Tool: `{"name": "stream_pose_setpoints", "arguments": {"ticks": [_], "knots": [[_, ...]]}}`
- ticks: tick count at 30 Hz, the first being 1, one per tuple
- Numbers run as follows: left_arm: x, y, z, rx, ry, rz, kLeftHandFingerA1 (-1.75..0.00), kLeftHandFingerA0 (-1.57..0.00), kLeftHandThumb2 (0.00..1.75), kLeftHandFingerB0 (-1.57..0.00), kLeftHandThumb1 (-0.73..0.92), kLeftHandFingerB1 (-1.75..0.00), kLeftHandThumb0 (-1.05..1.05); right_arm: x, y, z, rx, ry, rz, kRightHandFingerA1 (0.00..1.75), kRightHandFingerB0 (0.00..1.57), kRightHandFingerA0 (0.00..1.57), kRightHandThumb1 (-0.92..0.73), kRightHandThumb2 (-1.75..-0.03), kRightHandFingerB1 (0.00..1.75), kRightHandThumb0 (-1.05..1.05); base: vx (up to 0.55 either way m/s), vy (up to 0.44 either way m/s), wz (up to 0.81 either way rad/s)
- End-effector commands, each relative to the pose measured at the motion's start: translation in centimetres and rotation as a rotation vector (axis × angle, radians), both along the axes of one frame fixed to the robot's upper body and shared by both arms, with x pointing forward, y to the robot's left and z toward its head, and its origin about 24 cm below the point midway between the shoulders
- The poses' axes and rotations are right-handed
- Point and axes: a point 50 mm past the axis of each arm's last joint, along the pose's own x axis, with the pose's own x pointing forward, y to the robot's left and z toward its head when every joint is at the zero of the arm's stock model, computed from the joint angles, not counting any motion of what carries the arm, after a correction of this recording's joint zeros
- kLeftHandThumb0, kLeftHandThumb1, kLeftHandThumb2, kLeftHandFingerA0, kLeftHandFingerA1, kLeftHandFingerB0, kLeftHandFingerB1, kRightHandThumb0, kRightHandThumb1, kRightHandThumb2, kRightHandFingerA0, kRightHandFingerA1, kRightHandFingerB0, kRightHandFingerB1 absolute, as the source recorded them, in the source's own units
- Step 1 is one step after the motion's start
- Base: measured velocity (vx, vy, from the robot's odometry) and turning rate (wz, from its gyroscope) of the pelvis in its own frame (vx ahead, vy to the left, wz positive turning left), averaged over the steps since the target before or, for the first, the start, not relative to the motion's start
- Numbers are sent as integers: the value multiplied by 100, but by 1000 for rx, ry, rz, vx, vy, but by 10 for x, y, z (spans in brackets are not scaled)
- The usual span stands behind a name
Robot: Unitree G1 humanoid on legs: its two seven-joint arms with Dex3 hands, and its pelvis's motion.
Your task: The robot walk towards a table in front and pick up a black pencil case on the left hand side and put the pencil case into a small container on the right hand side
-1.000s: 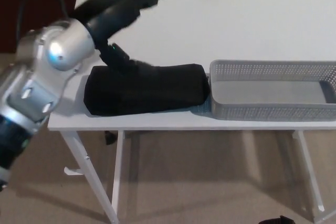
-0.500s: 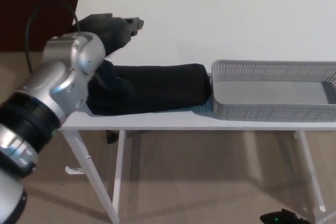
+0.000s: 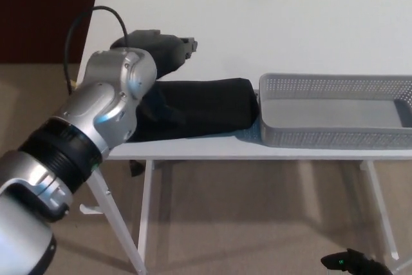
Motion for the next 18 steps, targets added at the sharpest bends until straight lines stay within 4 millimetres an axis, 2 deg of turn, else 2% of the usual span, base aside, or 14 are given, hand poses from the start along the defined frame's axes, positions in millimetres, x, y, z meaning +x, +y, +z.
{"name": "stream_pose_setpoints", "arguments": {"ticks": [1,6,9,11,16,17,18], "knots": [[-4,0,-3,44,58,14,-2,0,80,0,37,-5,-64,-7,-10,-3,-15,50,-8,62,37,62,-75,-73,67,-49,0,0,0],[0,8,-1,43,82,41,0,0,78,0,40,-2,-64,2,-9,-1,-25,61,-3,62,38,65,-74,-72,64,-48,0,0,0],[0,11,-2,62,87,48,0,0,79,0,40,-2,-65,2,-8,0,-22,56,-2,65,38,67,-74,-72,66,-48,0,0,0],[1,15,-3,79,92,54,0,0,80,0,39,-1,-66,3,-8,1,-12,40,9,68,41,63,-71,-80,70,-49,0,0,0],[-1,18,-10,78,110,69,0,0,79,0,39,-2,-65,1,-9,1,-11,45,13,66,41,62,-71,-80,69,-49,0,0,0],[-2,19,-12,85,112,72,-2,0,79,0,38,-4,-63,0,-9,0,-12,47,13,63,39,64,-72,-75,67,-49,0,0,0],[-2,21,-13,98,108,70,-2,0,79,0,38,-4,-63,0,-9,0,-11,47,14,66,41,62,-72,-78,68,-48,0,0,0]]}}
